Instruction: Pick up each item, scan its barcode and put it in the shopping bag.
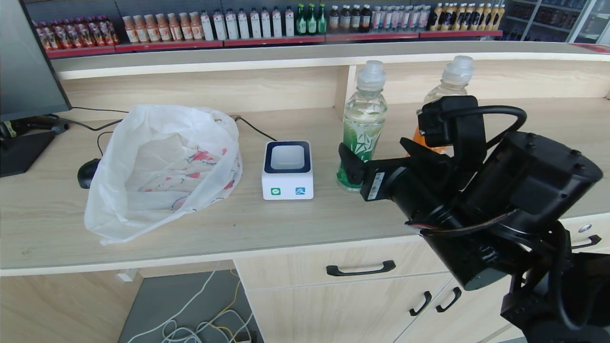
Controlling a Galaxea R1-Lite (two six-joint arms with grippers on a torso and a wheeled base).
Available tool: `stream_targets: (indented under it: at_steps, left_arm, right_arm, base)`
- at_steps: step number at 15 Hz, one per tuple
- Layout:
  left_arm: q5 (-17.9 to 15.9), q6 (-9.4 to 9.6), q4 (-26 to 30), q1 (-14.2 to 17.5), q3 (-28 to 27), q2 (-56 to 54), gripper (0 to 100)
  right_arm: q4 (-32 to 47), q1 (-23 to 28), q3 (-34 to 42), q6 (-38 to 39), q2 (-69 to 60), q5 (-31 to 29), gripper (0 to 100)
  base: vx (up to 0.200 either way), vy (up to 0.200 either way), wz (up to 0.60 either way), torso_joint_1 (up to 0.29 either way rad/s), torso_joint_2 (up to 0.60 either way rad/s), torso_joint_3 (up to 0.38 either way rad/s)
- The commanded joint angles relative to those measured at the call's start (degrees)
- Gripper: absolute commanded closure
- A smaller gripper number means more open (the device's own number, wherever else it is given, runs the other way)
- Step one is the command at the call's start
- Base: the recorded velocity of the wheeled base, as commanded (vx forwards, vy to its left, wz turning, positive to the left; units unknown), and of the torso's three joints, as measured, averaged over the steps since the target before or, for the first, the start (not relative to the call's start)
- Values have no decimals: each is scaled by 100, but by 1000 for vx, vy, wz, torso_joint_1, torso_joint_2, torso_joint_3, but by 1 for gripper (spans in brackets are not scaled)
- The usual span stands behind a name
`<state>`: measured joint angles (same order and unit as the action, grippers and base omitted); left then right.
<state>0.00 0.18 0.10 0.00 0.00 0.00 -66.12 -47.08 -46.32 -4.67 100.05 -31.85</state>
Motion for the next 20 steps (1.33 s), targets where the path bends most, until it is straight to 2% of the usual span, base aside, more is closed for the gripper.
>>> stream_targets:
  at_steps: [1,5,7,20]
  left_arm:
    - [0,-1,-1,0,0,0,0]
    - [0,-1,-1,0,0,0,0]
    - [0,-1,-1,0,0,0,0]
    - [0,-1,-1,0,0,0,0]
  right_arm:
    - [3,120,-149,-16,270,136,0]
    - [-6,428,-184,-96,419,364,0]
    - [3,586,-272,-254,516,672,0]
    - [29,806,-1335,-350,1096,698,0]
  base:
    - [0,0,0,0,0,0]
    - [0,0,0,0,0,0]
    - [0,0,0,0,0,0]
    - [0,0,0,0,0,0]
